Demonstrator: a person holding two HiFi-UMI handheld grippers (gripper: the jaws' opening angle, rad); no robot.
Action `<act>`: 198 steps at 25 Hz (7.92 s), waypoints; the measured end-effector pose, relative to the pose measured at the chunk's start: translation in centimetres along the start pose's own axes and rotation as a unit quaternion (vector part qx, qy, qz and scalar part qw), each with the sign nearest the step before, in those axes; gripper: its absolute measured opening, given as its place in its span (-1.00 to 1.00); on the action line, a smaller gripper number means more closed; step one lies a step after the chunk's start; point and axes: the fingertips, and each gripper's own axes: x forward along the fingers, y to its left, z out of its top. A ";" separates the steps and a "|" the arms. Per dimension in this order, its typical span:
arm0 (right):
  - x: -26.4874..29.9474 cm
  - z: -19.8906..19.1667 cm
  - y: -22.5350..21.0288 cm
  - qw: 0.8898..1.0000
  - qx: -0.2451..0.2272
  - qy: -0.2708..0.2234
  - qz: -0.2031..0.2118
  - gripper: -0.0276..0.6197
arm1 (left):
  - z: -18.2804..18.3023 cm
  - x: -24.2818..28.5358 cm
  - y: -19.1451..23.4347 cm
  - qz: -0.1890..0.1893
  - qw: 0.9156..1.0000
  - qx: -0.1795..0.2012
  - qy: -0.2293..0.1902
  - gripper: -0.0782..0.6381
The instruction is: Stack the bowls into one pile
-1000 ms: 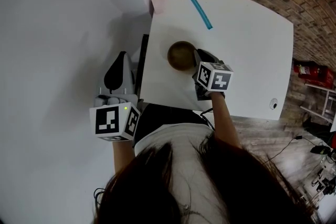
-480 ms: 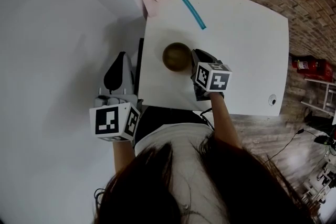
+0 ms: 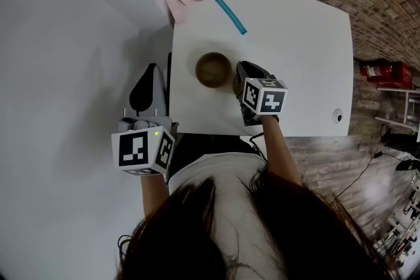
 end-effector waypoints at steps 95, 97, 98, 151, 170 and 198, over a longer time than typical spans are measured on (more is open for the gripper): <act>-5.9 -8.1 -8.5 0.976 0.211 -0.005 -0.048 -0.85 | -2.2 0.2 -9.6 -0.103 0.993 0.033 0.039 -0.78; -6.2 -8.0 -8.3 0.977 0.209 -0.008 -0.047 -0.85 | -2.0 0.0 -9.5 -0.105 0.993 0.033 0.035 -0.78; -6.3 -7.9 -8.2 0.977 0.207 -0.009 -0.047 -0.85 | -1.9 -0.1 -9.5 -0.105 0.993 0.033 0.033 -0.78; -5.2 -3.2 -1.0 0.992 0.128 -0.020 -0.009 -0.85 | 0.3 -5.3 -2.1 -0.048 0.998 -0.009 -0.035 -0.78; -2.8 -2.3 1.5 0.995 0.101 0.002 0.020 -0.85 | 0.3 -7.5 1.1 0.009 0.999 -0.019 -0.040 -0.78; 1.1 -2.3 2.5 0.995 0.091 0.025 0.013 -0.84 | -0.2 -8.9 5.0 0.064 0.997 -0.024 -0.033 -0.78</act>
